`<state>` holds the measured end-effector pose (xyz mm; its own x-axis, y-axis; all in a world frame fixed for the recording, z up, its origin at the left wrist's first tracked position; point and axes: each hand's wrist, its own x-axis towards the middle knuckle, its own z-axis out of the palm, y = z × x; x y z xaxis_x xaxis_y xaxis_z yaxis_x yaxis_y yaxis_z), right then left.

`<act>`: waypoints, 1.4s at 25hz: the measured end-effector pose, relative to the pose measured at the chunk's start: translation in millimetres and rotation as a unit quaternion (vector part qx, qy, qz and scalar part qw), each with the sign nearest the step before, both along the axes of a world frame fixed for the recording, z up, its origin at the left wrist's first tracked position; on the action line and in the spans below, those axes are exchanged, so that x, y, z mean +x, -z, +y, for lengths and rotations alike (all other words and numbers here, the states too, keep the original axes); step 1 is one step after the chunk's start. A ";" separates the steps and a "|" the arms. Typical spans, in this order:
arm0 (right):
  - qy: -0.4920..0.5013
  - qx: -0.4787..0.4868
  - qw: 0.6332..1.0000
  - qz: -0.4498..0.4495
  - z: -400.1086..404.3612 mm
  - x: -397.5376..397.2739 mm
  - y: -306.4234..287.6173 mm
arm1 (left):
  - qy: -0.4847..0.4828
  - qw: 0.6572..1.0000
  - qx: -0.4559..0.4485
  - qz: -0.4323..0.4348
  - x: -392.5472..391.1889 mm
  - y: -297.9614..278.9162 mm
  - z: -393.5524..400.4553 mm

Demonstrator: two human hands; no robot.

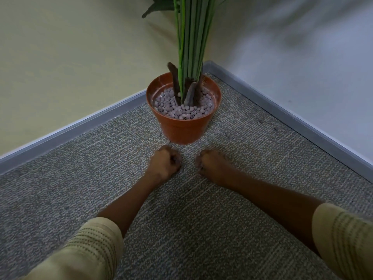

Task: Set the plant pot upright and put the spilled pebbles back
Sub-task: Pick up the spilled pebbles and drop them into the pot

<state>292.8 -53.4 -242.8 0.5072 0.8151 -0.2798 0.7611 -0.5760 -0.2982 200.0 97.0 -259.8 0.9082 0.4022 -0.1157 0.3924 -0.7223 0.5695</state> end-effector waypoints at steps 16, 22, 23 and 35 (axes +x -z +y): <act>0.061 0.308 0.948 0.057 11.7 38.7 -130.4 | 0.038 0.999 -0.016 0.011 -3.9 -1.0 -13.9; 0.156 0.377 0.913 0.025 3.4 55.2 -104.7 | -0.029 0.998 -0.048 0.015 -9.9 -9.0 -15.2; 0.184 0.383 0.905 0.006 -3.5 58.4 -94.6 | -0.051 0.995 -0.084 0.004 -11.1 -15.5 -14.3; 0.002 -0.026 0.992 -0.123 -43.8 35.5 -0.9 | -0.129 0.921 -0.339 -0.143 39.5 -157.1 23.4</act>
